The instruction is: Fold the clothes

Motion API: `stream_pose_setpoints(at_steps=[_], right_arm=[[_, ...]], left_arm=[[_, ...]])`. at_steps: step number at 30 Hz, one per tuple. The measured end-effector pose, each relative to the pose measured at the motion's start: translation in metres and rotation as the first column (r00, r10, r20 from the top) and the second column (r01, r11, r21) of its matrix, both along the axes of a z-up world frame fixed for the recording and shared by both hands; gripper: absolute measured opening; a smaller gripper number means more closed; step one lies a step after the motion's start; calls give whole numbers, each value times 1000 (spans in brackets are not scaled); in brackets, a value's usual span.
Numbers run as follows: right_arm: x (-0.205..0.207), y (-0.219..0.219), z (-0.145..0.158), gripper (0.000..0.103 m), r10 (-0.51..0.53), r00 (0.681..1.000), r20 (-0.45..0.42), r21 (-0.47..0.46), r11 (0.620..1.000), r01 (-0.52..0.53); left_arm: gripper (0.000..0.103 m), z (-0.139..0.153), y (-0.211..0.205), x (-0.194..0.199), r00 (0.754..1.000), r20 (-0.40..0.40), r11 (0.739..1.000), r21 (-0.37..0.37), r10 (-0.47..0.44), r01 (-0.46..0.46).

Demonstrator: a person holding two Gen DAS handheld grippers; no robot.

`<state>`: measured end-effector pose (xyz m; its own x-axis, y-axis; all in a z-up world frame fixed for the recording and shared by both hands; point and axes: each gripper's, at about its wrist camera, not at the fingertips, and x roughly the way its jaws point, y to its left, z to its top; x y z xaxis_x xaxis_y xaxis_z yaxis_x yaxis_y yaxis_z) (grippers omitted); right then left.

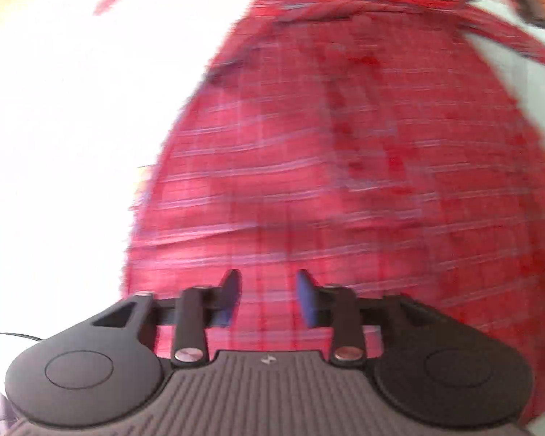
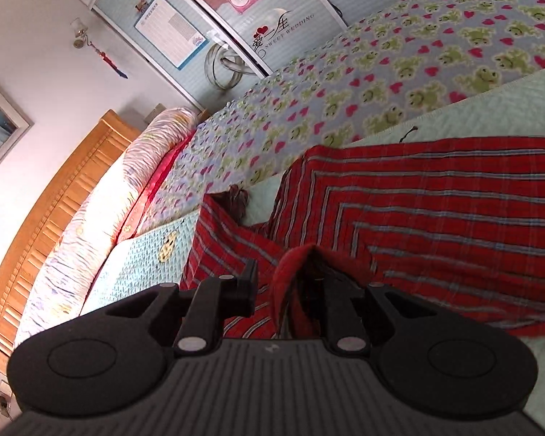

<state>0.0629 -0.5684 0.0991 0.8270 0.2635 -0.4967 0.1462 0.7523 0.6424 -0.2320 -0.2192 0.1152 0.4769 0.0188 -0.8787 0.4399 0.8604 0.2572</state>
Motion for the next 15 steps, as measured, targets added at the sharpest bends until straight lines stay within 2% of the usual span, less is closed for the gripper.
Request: stream_pose_setpoints(at_steps=[3, 6, 8, 11, 13, 15], right_arm=[[-4, 10, 7, 18, -4, 1000, 2, -44, 999, 4], [-3, 16, 19, 18, -5, 1000, 4, -73, 997, 6], [0, 20, 30, 18, 2, 1000, 7, -94, 996, -2], [10, 29, 49, 18, 23, 1000, 8, -136, 990, -21], [19, 32, 60, 18, 24, 1000, 12, -152, 988, -22], [28, 35, 72, 18, 21, 1000, 19, -166, 986, -18]], left_arm=[[44, -4, 47, 6, 994, 60, 992, 79, 94, -98], [44, -14, 83, 7, 984, 70, 978, 122, 162, -169], [46, -19, 99, 6, 982, 75, 979, 100, 171, -178], [61, -32, 117, 15, 986, 26, 985, 39, 165, -166], [61, -46, 124, 24, 985, -28, 985, 17, 171, -171], [62, -57, 135, 28, 982, -67, 983, -36, 179, -182]])
